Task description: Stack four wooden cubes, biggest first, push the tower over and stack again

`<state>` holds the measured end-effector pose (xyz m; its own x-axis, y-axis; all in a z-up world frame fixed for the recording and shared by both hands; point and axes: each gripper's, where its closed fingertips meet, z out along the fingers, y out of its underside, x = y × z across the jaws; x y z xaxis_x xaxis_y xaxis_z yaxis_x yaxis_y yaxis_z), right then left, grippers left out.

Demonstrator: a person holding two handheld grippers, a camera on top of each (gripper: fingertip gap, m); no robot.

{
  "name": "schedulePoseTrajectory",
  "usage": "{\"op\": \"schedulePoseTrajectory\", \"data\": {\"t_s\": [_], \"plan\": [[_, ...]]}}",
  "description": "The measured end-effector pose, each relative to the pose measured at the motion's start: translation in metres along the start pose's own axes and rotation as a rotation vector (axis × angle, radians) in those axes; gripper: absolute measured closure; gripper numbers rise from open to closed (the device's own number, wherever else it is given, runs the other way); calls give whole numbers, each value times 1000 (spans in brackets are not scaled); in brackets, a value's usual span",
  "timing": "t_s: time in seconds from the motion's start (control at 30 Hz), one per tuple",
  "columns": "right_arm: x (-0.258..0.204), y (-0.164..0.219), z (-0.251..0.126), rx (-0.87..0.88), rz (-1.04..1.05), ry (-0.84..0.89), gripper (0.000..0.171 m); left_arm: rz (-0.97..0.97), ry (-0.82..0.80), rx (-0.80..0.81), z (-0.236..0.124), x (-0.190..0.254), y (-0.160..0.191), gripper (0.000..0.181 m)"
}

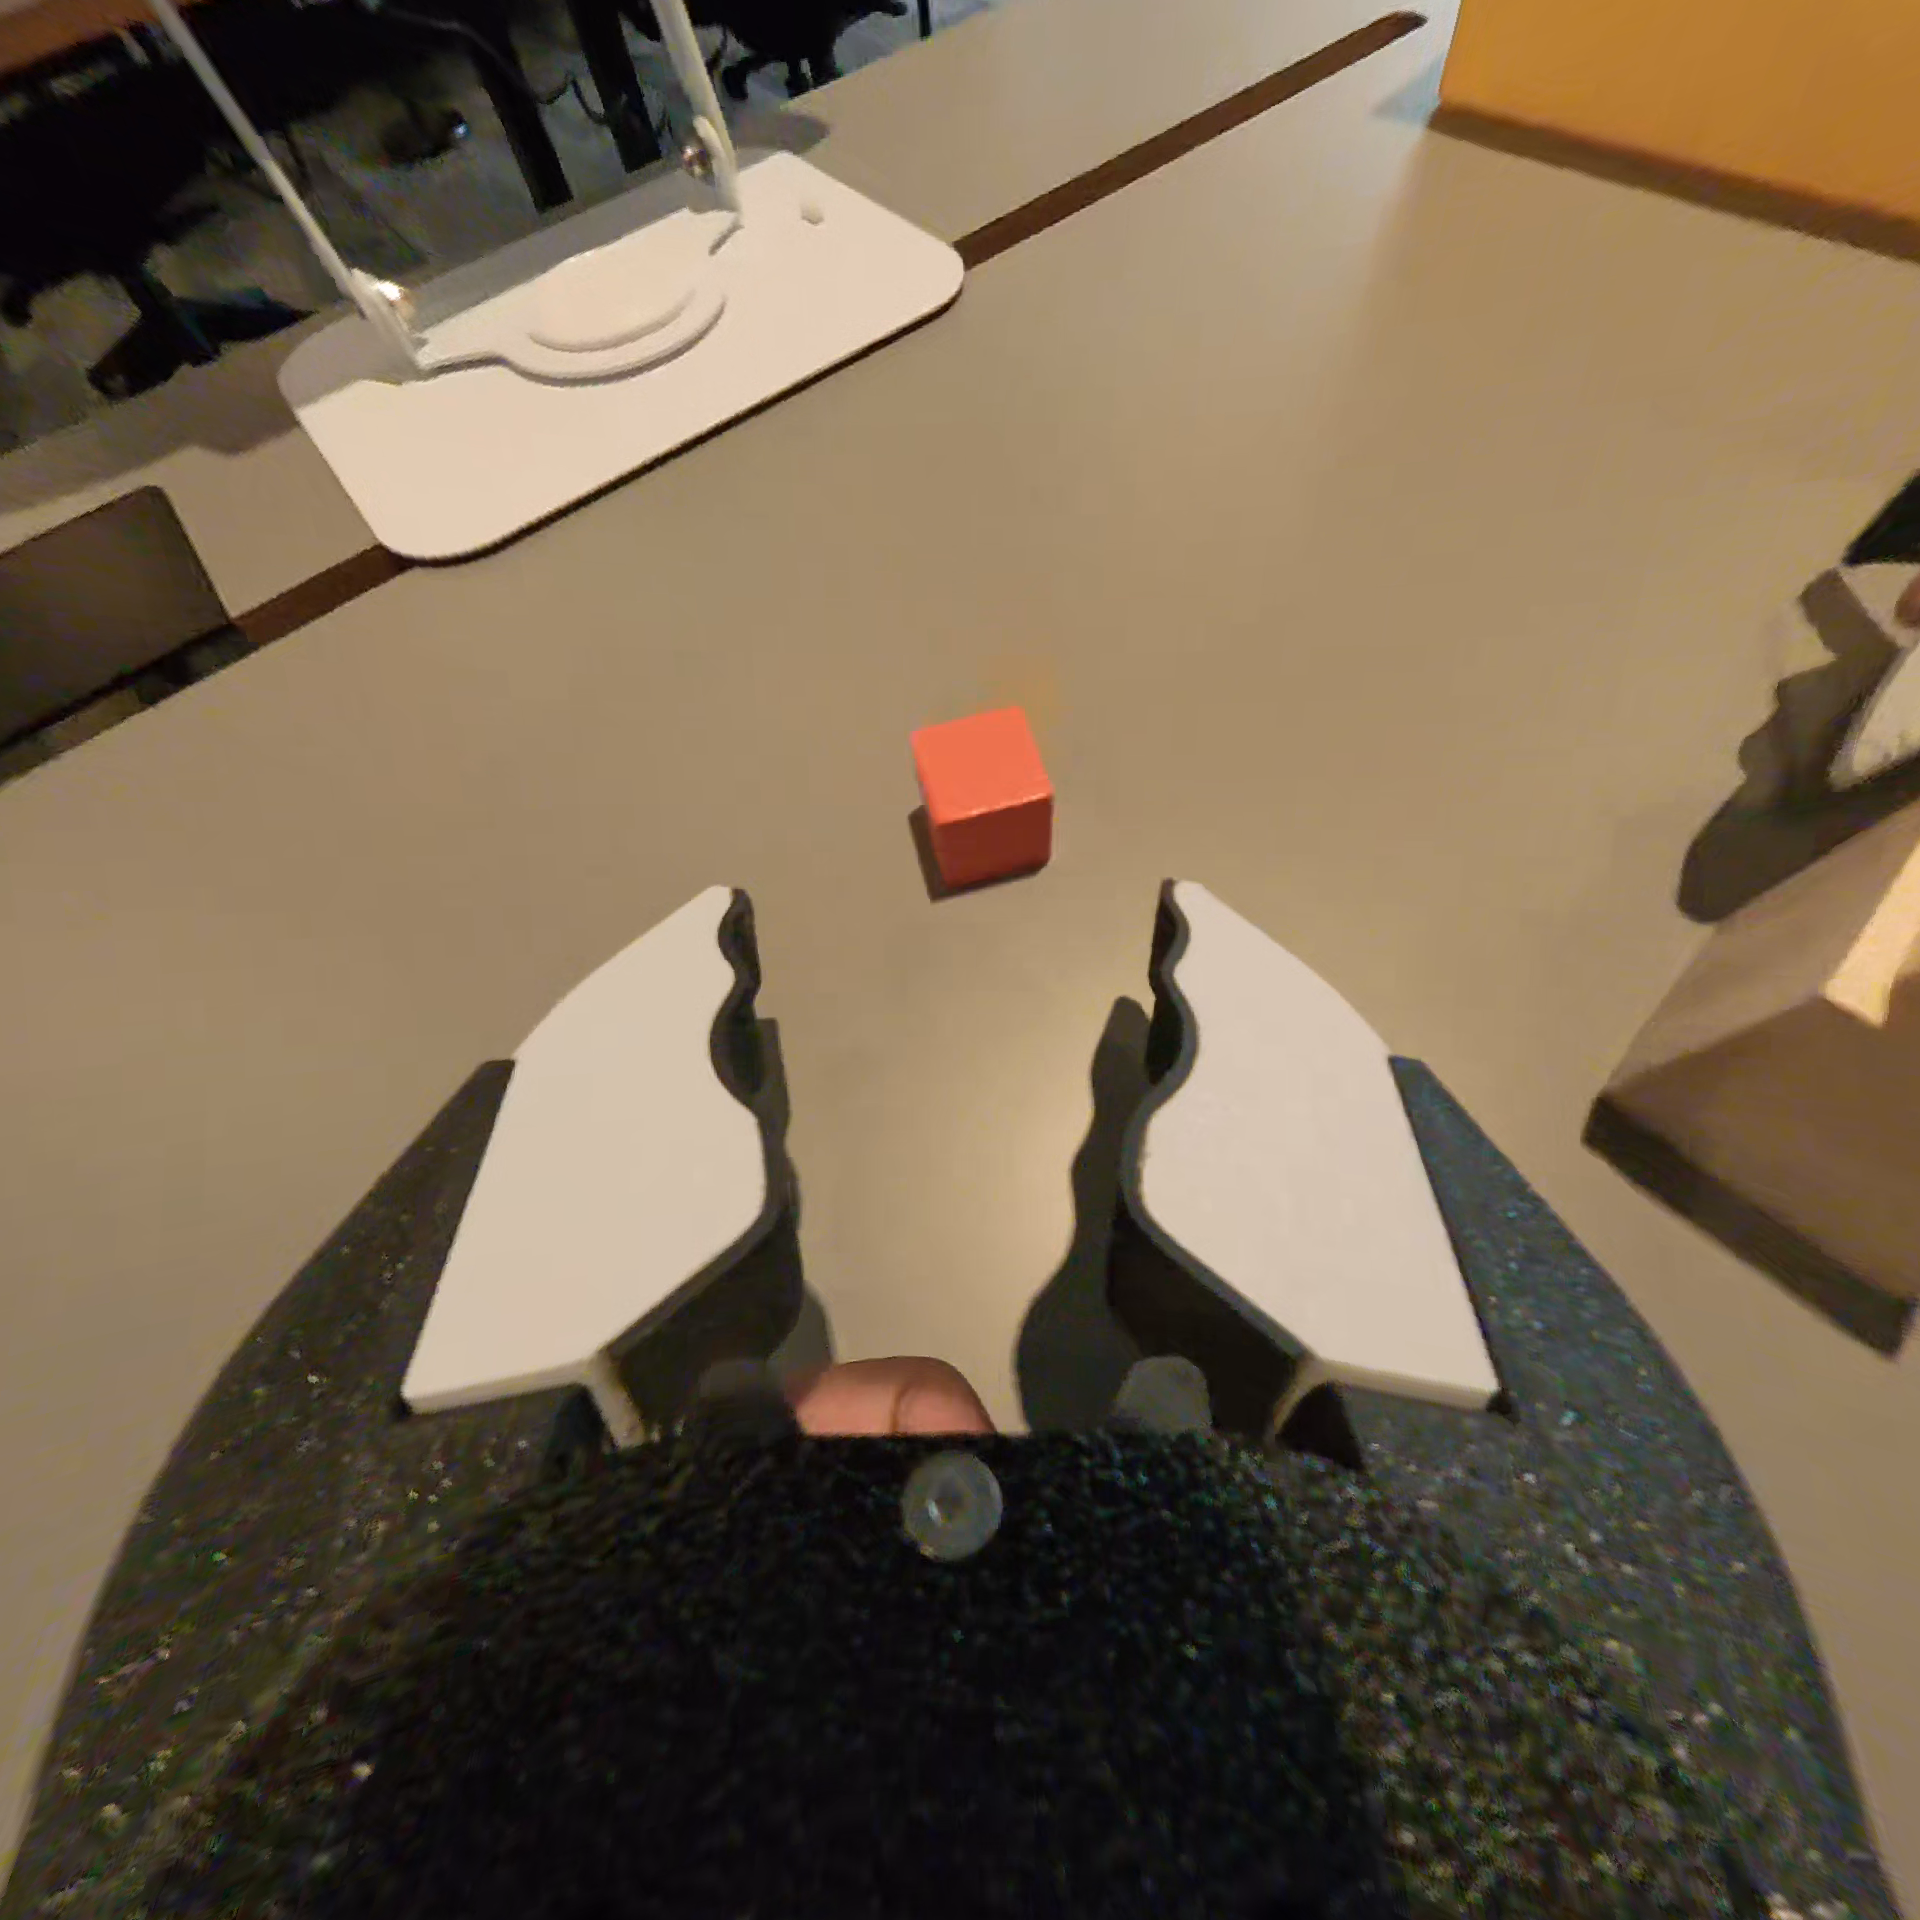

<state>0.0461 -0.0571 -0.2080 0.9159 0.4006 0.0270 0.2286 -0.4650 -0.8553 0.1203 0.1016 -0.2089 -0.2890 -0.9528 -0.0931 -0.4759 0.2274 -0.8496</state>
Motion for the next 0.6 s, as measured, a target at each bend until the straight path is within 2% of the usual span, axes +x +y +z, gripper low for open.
{"op": "schedulePoseTrajectory", "data": {"t_s": [0.1, 0.27, 0.33, 0.37, 0.5, 0.6], "plan": [[0, 1, 1, -6, 0, -3, 95, 59, -78, -45, 17, -3, -3, 109], [-1, 1, 1, -11, -3, -6, 97, 93, -61, -157, 41, 4, 2, 125], [-2, 2, 2, -18, -7, -4, 97, 84, -32, -169, 42, 7, 4, 150], [-2, 2, 2, -21, -9, -2, 97, 78, -10, -170, 41, 9, 5, 152], [-3, 3, 2, -27, -15, -3, 98, 94, 168, -156, 22, 23, 14, 153], [-4, 3, 2, -22, -16, -9, 98, 237, 402, -143, -8, 43, 32, 153]]}}
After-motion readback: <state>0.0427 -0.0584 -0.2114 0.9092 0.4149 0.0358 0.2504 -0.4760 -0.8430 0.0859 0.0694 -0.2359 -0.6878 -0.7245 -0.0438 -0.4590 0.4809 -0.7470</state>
